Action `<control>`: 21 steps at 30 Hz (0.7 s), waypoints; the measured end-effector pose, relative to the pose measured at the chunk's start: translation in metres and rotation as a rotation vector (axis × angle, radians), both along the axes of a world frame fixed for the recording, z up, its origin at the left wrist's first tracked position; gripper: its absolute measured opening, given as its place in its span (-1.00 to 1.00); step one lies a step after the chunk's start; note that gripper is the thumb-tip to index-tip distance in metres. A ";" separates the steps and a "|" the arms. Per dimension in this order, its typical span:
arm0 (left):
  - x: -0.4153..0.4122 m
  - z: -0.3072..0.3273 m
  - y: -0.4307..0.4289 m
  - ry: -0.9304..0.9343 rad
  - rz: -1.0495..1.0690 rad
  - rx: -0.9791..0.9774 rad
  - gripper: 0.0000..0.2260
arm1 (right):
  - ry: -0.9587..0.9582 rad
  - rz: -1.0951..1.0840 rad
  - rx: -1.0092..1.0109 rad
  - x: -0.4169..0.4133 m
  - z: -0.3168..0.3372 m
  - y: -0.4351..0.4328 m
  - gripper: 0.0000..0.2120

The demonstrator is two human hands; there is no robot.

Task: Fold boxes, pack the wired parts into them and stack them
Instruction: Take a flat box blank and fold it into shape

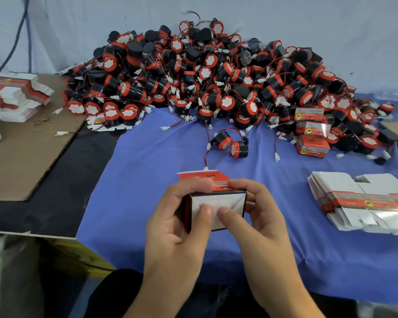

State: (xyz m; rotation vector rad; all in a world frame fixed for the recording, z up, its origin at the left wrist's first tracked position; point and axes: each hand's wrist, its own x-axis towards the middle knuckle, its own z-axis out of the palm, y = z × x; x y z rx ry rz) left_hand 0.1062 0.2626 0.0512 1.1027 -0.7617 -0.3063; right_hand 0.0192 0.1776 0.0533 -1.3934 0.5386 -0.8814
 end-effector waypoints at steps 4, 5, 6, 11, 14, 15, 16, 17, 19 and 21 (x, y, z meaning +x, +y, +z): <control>-0.004 -0.002 -0.004 0.027 0.101 -0.020 -0.52 | 0.010 -0.054 0.027 0.003 0.000 0.006 -0.62; -0.007 -0.002 -0.006 0.033 0.113 -0.029 -0.48 | 0.015 -0.077 0.032 0.004 0.000 0.007 -0.60; -0.009 -0.003 -0.008 0.042 0.119 -0.037 -0.47 | 0.014 -0.098 0.031 0.006 0.000 0.009 -0.58; -0.009 0.000 -0.009 0.099 0.136 -0.079 -0.57 | -0.067 -0.160 0.109 0.010 0.000 0.013 -0.40; -0.004 0.001 -0.006 0.146 0.114 -0.084 -0.61 | -0.119 -0.058 0.308 0.010 -0.003 0.014 -0.31; -0.003 0.000 -0.005 0.161 0.097 -0.065 -0.62 | -0.155 0.010 0.358 0.010 -0.003 0.015 -0.30; -0.003 -0.001 -0.005 0.184 0.074 -0.035 -0.63 | -0.185 0.067 0.385 0.010 -0.003 0.015 -0.30; -0.003 -0.002 -0.004 0.214 0.045 0.000 -0.65 | -0.205 0.099 0.396 0.010 -0.002 0.015 -0.29; -0.006 -0.004 -0.002 0.271 -0.010 0.047 -0.70 | -0.242 0.108 0.403 0.009 0.000 0.015 -0.25; -0.007 -0.004 0.000 0.269 -0.038 0.080 -0.73 | -0.258 0.103 0.412 0.009 0.002 0.013 -0.22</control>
